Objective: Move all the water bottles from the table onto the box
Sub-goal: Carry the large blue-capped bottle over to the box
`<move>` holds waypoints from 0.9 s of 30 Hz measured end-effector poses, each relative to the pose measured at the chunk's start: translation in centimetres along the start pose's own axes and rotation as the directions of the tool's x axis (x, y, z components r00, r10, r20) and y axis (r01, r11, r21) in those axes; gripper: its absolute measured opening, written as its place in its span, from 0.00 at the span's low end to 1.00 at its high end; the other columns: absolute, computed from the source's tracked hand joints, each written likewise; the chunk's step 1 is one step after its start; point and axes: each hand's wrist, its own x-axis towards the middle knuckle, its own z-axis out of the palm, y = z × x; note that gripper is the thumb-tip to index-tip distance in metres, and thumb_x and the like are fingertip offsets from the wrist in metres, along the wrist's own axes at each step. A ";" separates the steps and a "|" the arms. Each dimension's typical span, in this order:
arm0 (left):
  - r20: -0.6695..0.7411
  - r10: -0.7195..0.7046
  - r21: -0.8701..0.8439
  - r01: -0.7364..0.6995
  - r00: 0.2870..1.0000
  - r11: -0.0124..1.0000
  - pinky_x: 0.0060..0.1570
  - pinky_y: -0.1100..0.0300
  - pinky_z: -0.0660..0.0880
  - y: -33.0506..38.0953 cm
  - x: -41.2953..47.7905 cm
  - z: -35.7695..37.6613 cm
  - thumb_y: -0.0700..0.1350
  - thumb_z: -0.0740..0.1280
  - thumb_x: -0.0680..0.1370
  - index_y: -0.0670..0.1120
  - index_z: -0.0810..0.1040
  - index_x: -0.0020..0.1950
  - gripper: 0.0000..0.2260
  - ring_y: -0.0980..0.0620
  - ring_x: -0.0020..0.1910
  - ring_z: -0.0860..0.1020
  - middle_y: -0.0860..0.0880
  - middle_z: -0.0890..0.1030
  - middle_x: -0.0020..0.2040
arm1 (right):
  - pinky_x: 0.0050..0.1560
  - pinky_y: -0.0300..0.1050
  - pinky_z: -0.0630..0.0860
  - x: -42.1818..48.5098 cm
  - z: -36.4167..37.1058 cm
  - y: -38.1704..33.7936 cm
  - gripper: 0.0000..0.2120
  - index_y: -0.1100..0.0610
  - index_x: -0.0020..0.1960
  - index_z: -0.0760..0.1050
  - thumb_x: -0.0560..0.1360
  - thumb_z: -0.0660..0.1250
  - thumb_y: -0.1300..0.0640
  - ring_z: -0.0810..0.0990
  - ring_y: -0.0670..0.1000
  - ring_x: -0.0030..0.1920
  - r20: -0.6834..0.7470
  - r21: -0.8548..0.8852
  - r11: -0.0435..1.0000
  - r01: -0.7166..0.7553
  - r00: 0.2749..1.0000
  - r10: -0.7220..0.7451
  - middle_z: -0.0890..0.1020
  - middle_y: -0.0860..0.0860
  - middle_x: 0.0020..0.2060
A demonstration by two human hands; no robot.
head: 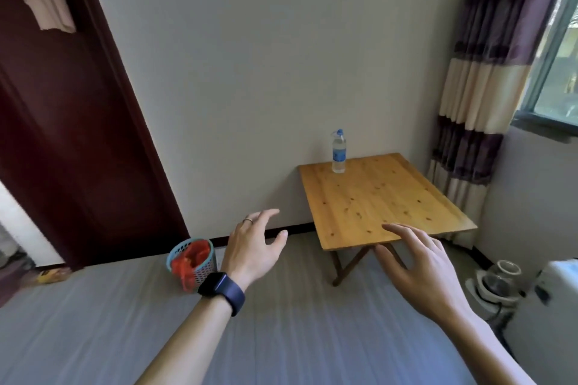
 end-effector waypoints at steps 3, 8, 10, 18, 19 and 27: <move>0.044 -0.005 -0.021 0.006 0.999 1.000 0.65 0.59 0.66 -2.7 6.5 3.4 0.55 0.67 0.78 0.57 0.72 0.71 0.21 0.50 0.68 0.71 0.52 0.74 0.69 | 0.65 0.48 0.68 5.0 4.4 2.4 0.23 0.39 0.69 0.71 0.75 0.65 0.37 0.69 0.51 0.69 0.016 0.015 0.998 -0.054 0.998 0.054 0.76 0.43 0.67; 0.092 -0.070 -0.031 0.073 0.993 0.997 0.64 0.60 0.65 -7.2 16.8 8.6 0.55 0.67 0.78 0.56 0.71 0.72 0.22 0.50 0.69 0.70 0.52 0.74 0.69 | 0.64 0.49 0.68 14.7 11.7 6.4 0.22 0.39 0.69 0.71 0.76 0.65 0.38 0.69 0.51 0.69 0.071 0.046 0.991 -0.127 0.990 0.124 0.75 0.44 0.67; 0.112 -0.105 -0.029 0.109 0.988 0.994 0.65 0.59 0.65 -8.7 20.5 10.2 0.54 0.67 0.78 0.55 0.71 0.72 0.22 0.50 0.69 0.70 0.51 0.74 0.69 | 0.62 0.49 0.69 18.7 14.2 7.7 0.21 0.38 0.69 0.70 0.76 0.65 0.38 0.70 0.51 0.68 0.106 0.054 0.985 -0.161 0.982 0.155 0.75 0.44 0.67; 0.141 -0.159 -0.055 0.168 0.977 0.984 0.64 0.61 0.64 -15.7 34.5 15.2 0.53 0.68 0.78 0.56 0.72 0.70 0.20 0.52 0.69 0.69 0.52 0.76 0.67 | 0.61 0.43 0.64 32.9 23.9 9.8 0.21 0.39 0.70 0.70 0.78 0.66 0.41 0.68 0.50 0.69 0.173 0.048 0.974 -0.219 0.963 0.208 0.75 0.43 0.66; 0.157 -0.161 -0.060 0.172 0.974 0.983 0.63 0.62 0.64 -16.7 36.4 16.0 0.53 0.68 0.78 0.56 0.72 0.70 0.20 0.52 0.69 0.69 0.52 0.76 0.67 | 0.61 0.42 0.63 34.6 25.3 10.1 0.21 0.39 0.70 0.69 0.78 0.66 0.41 0.68 0.50 0.69 0.177 0.033 0.973 -0.228 0.959 0.219 0.75 0.43 0.67; 0.351 -0.032 -0.123 0.080 0.936 0.989 0.60 0.62 0.65 -23.1 55.0 22.2 0.55 0.66 0.79 0.57 0.69 0.72 0.21 0.52 0.70 0.68 0.53 0.73 0.69 | 0.61 0.47 0.67 47.1 35.4 12.0 0.22 0.38 0.71 0.68 0.78 0.64 0.38 0.68 0.51 0.69 0.093 -0.047 0.919 -0.391 0.914 0.394 0.75 0.43 0.68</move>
